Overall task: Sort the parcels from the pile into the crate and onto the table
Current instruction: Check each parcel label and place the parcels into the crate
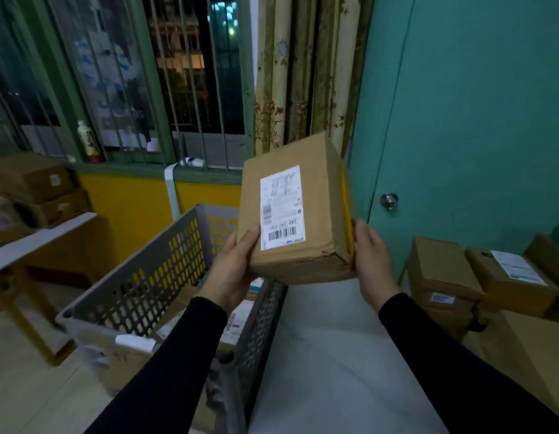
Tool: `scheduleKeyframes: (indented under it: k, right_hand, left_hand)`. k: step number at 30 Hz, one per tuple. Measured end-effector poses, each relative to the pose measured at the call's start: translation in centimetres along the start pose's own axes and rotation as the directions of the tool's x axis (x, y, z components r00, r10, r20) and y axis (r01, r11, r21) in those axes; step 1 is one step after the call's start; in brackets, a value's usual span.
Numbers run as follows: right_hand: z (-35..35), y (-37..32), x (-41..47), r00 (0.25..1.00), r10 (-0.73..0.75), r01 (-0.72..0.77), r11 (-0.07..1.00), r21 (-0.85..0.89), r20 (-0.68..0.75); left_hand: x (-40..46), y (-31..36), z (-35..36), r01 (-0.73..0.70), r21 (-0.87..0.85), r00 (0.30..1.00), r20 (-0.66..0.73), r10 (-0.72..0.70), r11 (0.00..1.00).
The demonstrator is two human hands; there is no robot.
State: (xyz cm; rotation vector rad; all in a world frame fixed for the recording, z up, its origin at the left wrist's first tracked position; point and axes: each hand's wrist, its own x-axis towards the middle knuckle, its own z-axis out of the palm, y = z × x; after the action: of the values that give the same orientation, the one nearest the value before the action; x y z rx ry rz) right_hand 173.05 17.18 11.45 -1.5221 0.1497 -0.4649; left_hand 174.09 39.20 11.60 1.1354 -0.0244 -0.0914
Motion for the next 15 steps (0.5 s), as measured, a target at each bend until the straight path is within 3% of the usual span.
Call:
scheduleKeyframes:
  k: [2, 7, 11, 15]
  right_hand:
    - [2.3, -0.7, 0.5, 0.983, 0.087, -0.099, 0.993, 0.069, 0.161]
    - [8.9, -0.3, 0.9, 0.856, 0.177, -0.155, 0.984, -0.086, 0.485]
    - [13.6, -0.9, -0.2, 0.827, 0.174, -0.12, 0.984, -0.134, 0.534]
    - [17.5, -0.7, -0.4, 0.849, 0.145, 0.016, 0.954, -0.299, 0.508]
  left_hand:
    - [0.3, 1.6, -1.7, -0.037, 0.05, 0.999, -0.029, 0.039, 0.998]
    - [0.8, 4.5, -6.8, -0.111, 0.178, 0.986, -0.106, 0.132, 0.978]
    - [1.4, 6.1, -10.6, -0.137, 0.254, 0.969, -0.166, 0.183, 0.958]
    - [2.3, 7.9, -14.3, -0.144, 0.321, 0.952, -0.212, 0.22, 0.936]
